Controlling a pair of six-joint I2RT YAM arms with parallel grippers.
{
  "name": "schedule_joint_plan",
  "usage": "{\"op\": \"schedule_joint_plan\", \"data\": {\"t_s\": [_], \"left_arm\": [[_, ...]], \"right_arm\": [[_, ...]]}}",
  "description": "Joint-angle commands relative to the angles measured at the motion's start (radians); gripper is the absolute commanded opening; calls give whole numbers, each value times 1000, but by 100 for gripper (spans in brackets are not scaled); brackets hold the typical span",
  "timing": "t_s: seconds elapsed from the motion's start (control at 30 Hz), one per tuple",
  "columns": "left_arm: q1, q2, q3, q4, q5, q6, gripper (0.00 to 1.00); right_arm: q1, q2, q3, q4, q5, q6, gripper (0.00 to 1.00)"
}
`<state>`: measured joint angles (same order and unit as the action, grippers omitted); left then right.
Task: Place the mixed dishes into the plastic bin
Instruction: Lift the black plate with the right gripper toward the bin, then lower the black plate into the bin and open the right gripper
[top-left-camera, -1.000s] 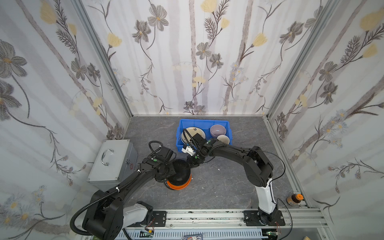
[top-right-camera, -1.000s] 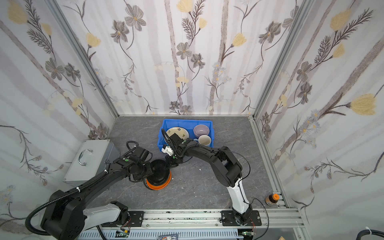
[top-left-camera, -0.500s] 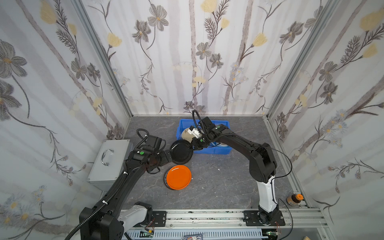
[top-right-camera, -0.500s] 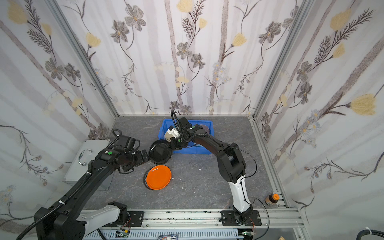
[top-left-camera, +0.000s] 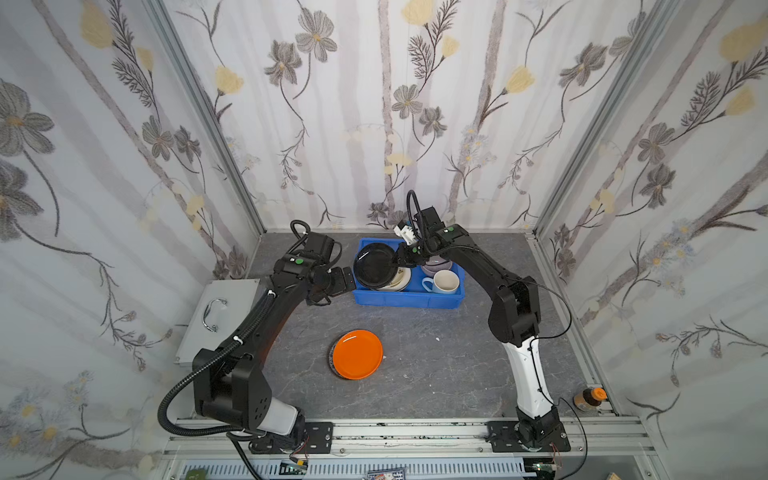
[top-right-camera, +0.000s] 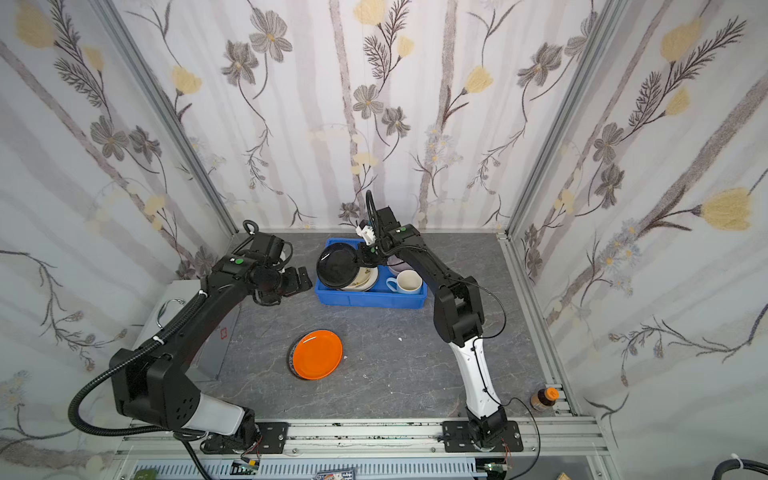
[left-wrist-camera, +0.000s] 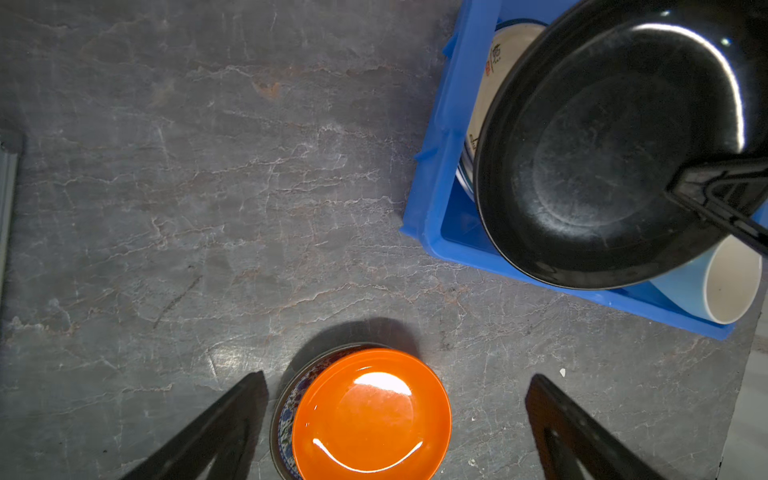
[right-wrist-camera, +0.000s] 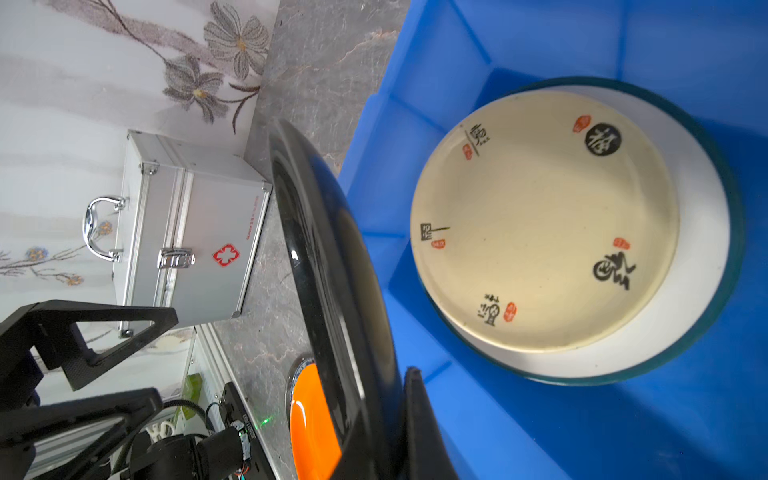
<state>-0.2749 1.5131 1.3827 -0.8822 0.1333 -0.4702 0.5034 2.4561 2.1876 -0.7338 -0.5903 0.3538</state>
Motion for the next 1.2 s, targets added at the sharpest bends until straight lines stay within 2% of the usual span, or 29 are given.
{"op": "schedule_joint_plan", "data": {"t_s": [0.0, 0.27, 0.7, 0.8, 0.87, 0.97, 1.17], "left_arm": [[1, 67, 63, -10, 12, 46, 100], [4, 214, 229, -45, 38, 77, 100], [13, 311, 305, -72, 59, 85, 100], [14, 324, 318, -79, 60, 84, 100], [15, 330, 323, -81, 64, 84, 100], [15, 343, 325, -77, 75, 79, 100], [14, 355, 304, -58, 99, 64, 100]], "right_arm": [[-19, 41, 36, 50, 8, 42, 7], [-63, 103, 40, 123, -12, 97, 8], [-73, 185, 56, 163, -35, 133, 12], [-74, 206, 89, 149, -43, 136, 20], [-74, 213, 101, 142, -46, 134, 31], [-72, 214, 103, 128, -41, 125, 40], [-71, 193, 103, 51, 22, 63, 46]]}}
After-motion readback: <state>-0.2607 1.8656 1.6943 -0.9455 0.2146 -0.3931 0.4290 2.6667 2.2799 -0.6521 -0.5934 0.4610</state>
